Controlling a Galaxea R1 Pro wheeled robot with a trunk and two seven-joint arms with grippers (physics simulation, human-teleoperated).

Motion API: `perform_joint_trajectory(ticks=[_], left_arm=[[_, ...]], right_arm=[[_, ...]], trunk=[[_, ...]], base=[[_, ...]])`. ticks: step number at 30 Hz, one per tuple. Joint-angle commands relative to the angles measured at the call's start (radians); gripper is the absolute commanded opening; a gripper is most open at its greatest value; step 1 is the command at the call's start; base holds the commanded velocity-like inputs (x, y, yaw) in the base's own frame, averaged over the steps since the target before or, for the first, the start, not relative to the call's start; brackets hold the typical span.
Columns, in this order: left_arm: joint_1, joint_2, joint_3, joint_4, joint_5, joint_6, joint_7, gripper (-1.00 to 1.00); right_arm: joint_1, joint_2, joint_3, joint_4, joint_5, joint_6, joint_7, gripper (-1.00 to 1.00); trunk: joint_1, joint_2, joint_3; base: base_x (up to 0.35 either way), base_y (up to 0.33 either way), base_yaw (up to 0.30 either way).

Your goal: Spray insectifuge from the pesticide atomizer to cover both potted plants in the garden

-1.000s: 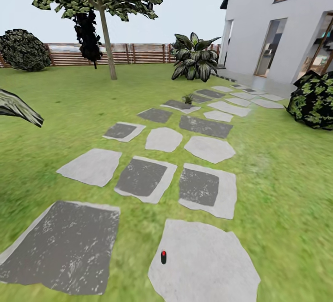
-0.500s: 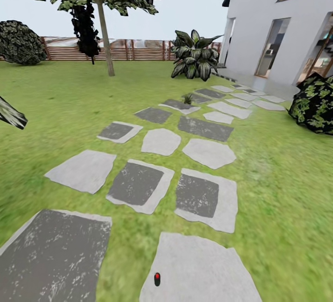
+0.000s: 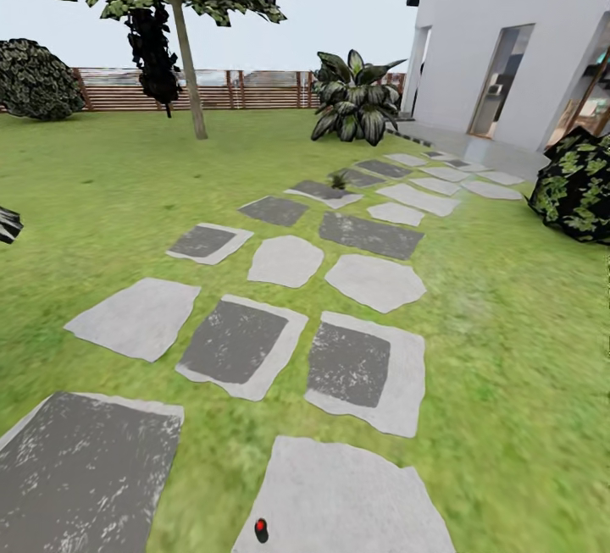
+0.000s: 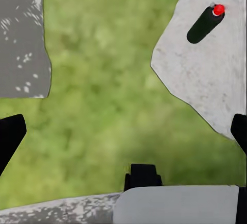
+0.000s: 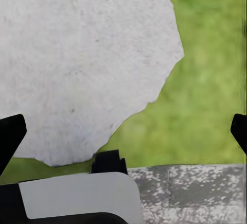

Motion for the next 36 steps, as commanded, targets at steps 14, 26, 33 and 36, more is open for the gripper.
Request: perform_joint_trajectory(ticks=[14, 26, 33, 36], left_arm=[[0.000, -0.002, 0.003, 0.000, 0.002, -0.003, 0.002, 1.00], [0.000, 0.003, 0.002, 0.000, 0.037, -0.003, 0.002, 1.00], [0.000, 0.003, 0.001, 0.000, 0.043, -0.003, 0.002, 1.00], [0.000, 0.003, 0.001, 0.000, 0.043, -0.003, 0.002, 1.00]], right_arm=[[-0.001, -0.009, 0.002, 0.002, 0.004, -0.042, -0.001, 1.00], [0.000, -0.007, 0.001, 0.001, 0.000, -0.045, -0.002, 1.00], [0.000, -0.005, 0.001, 0.001, 0.000, -0.045, -0.004, 1.00], [0.000, -0.004, 0.001, 0.001, 0.000, -0.045, -0.004, 1.00]], trunk=[[0.000, 0.000, -0.001], [0.000, 0.000, -0.001], [0.000, 0.000, -0.001], [0.000, 0.000, -0.001]], base=[[-0.172, -0.267, 0.000], [-0.248, -0.236, 0.004], [-0.189, -0.270, 0.206], [-0.100, -0.294, 0.268]])
